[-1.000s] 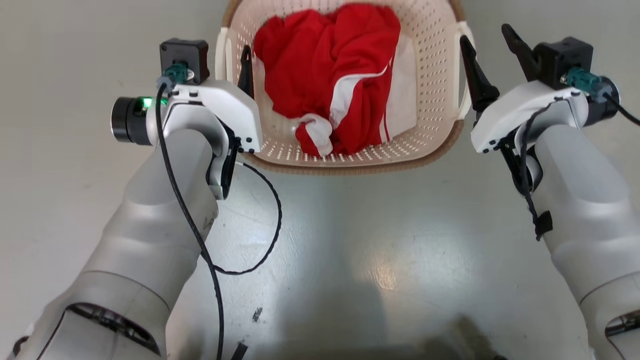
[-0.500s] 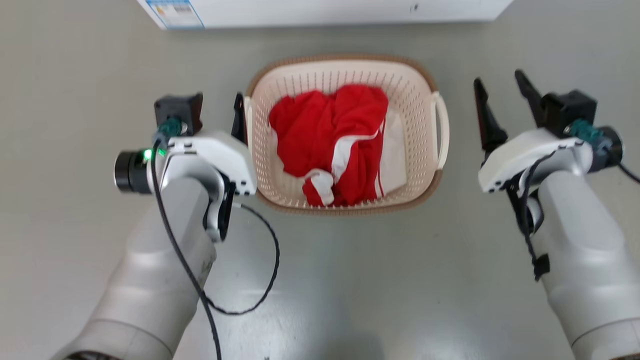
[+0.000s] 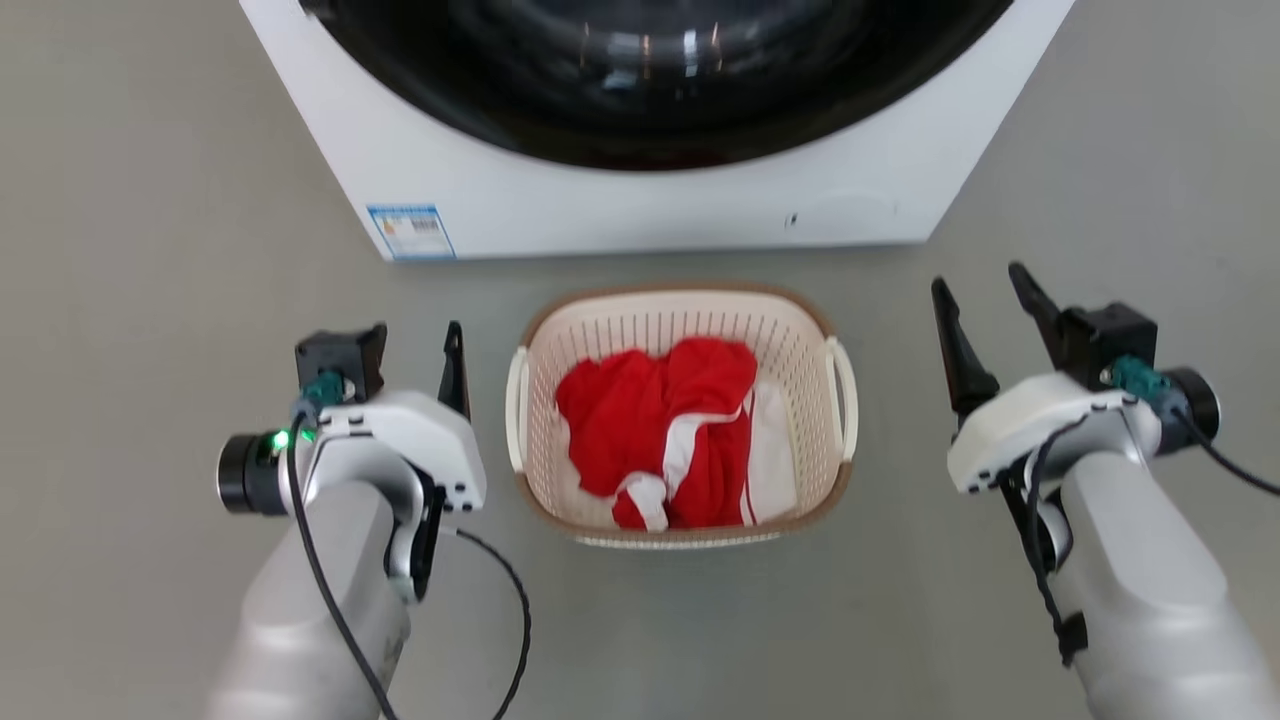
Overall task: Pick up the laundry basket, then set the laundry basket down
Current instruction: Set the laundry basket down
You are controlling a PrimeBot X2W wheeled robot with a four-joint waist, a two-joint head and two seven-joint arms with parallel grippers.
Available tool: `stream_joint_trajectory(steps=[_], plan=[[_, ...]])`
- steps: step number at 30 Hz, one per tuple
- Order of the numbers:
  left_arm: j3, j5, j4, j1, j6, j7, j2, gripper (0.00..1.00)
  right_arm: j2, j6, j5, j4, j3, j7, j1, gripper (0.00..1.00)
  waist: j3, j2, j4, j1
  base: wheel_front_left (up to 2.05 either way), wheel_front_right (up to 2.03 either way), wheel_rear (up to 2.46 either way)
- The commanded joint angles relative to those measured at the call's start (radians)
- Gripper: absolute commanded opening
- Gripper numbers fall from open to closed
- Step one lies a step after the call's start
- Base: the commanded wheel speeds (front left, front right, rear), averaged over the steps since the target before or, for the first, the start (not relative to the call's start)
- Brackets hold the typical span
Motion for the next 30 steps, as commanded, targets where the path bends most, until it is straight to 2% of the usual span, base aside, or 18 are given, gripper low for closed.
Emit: stream_joint_trajectory(steps=[1, 13, 30], plan=[[0.037, 0.020, -0.030, 0.019, -0.010, -0.005, 0.028, 1.00, 0.005, 0.006, 0.007, -0.032, 0.017, -0.014, 0.031, 1.00, -0.071, 0.0000, -0.002, 0.0000, 0.00, 0.00, 0.00], [0.124, 0.089, -0.110, 0.190, -0.042, -0.005, 0.028, 1.00, -0.019, 0.006, 0.025, -0.089, 0.034, -0.014, 0.169, 1.00, -0.238, 0.0000, -0.010, 0.0000, 0.00, 0.00, 0.00], [0.250, 0.132, -0.283, 0.377, -0.063, -0.005, 0.004, 1.00, -0.023, 0.006, 0.032, -0.182, 0.038, -0.014, 0.301, 1.00, -0.313, 0.0000, -0.013, 0.0000, 0.00, 0.00, 0.00]])
